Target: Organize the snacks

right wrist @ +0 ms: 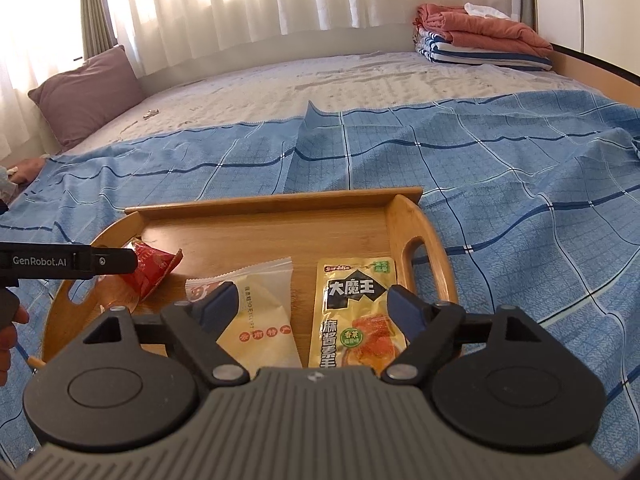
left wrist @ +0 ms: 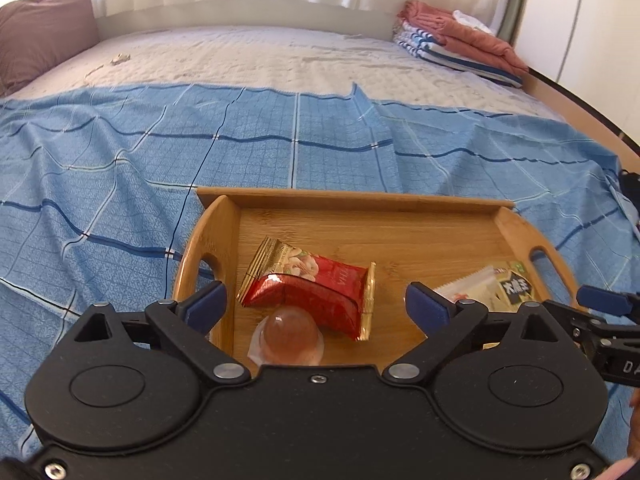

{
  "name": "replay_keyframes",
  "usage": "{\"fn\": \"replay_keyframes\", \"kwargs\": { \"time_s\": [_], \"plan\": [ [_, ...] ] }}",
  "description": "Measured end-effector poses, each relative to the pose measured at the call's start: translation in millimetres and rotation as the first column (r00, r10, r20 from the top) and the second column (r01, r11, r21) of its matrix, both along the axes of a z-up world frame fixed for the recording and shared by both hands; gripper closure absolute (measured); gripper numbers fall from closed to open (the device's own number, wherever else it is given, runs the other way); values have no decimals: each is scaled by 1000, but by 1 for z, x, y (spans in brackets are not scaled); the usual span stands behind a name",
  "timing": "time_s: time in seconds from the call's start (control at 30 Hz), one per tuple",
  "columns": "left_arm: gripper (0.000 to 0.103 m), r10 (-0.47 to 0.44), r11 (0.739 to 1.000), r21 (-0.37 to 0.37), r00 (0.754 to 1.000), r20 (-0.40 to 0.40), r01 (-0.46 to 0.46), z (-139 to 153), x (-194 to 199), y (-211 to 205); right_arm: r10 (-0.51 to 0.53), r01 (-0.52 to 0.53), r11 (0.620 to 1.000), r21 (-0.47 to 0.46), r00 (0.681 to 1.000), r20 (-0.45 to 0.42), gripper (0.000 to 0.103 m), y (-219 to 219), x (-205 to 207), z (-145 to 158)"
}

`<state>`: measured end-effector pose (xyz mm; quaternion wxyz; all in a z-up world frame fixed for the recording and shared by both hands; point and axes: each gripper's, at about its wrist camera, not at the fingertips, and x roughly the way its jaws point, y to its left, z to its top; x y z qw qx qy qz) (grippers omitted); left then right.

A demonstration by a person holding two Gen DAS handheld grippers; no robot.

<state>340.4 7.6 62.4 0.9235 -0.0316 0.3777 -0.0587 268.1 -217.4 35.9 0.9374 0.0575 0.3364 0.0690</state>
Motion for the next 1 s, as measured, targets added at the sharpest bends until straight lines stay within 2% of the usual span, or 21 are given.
{"fn": "replay_keyframes", "kwargs": {
  "time_s": [0.47, 1.0],
  "plan": [
    [4, -91, 996, 3, 990, 103, 92, 29, -109, 8, 66, -63, 996, -56, 996, 56, 12, 21, -82, 20],
    [3, -147, 989, -9, 980, 137, 149, 16, -215, 14, 142, -126, 983, -131, 983, 119, 7, 48, -181, 13]
  ]
}}
